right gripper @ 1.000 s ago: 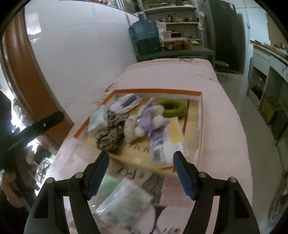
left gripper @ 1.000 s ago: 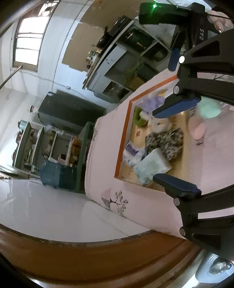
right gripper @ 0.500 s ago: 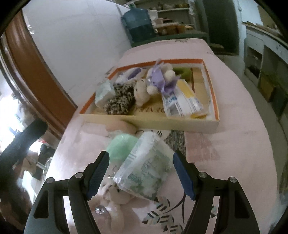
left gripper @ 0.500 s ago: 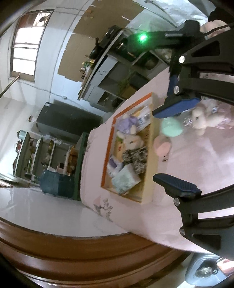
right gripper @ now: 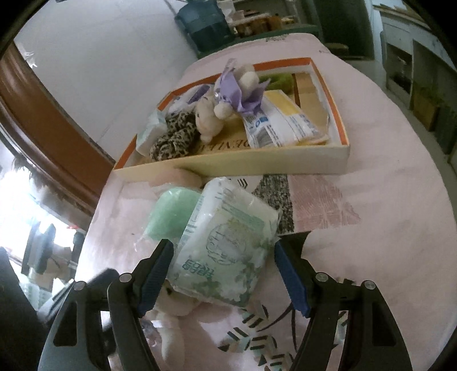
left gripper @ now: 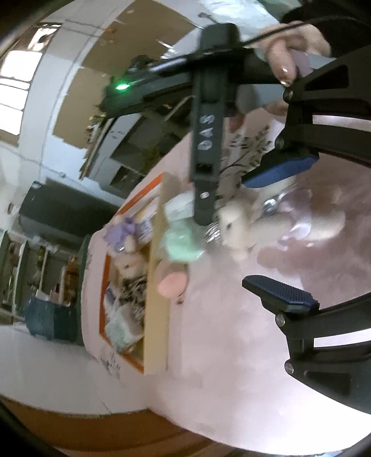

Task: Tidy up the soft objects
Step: 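Grasp the small white teddy bear with the left gripper while the right gripper grasps the white tissue pack, then carry the small teddy bear and tissue pack with both grippers over the box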

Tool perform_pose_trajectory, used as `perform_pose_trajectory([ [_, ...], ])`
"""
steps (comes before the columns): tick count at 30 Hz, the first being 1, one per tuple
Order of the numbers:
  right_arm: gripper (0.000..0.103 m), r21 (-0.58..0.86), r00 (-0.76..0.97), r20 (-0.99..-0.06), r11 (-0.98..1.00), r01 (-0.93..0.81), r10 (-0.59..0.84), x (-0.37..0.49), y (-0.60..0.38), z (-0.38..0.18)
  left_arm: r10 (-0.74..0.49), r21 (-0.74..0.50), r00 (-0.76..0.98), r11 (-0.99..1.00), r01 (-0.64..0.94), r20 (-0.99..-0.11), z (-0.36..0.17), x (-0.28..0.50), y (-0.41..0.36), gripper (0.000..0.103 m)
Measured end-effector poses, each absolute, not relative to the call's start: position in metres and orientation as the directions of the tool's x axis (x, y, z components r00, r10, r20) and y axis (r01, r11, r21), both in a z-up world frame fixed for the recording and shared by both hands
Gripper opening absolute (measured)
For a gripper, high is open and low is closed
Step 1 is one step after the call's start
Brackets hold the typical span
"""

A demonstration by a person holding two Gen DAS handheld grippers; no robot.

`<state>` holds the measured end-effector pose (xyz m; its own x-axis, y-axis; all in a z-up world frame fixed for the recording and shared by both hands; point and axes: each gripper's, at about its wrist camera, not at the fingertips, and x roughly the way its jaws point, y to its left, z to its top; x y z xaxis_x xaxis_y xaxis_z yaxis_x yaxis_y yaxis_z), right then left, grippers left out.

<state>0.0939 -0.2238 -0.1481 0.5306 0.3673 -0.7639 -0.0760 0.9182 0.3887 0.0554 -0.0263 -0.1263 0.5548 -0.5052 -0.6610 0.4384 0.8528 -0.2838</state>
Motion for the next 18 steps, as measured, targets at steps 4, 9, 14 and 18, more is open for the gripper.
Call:
perform_pose_trajectory([
  [4,0.057,0.388,0.528,-0.764,0.918,-0.086,0.372,0.092,-0.226,-0.147,-0.495,-0.263,0.521,0.85,0.456,-0.695,-0.134,0.051,-0.04,0.063],
  [9,0.055,0.377,0.536,-0.76,0.921,-0.098,0.368,0.087,-0.227,-0.143,-0.529,-0.322,0.485,0.834,0.448,-0.696,-0.14,0.053,-0.04,0.044],
  [14,0.055,0.378,0.549,-0.75,0.92,-0.1,0.368,0.081,-0.234,-0.138,-0.535,-0.325,0.506,0.833,0.447,-0.677,-0.135,0.045,-0.038,0.03],
  [18,0.055,0.376,0.564,-0.74,0.921,-0.105,0.366,0.077,-0.239,-0.129,-0.534,-0.31,0.522,0.833,0.458,-0.665,-0.128,0.043,-0.039,0.03],
])
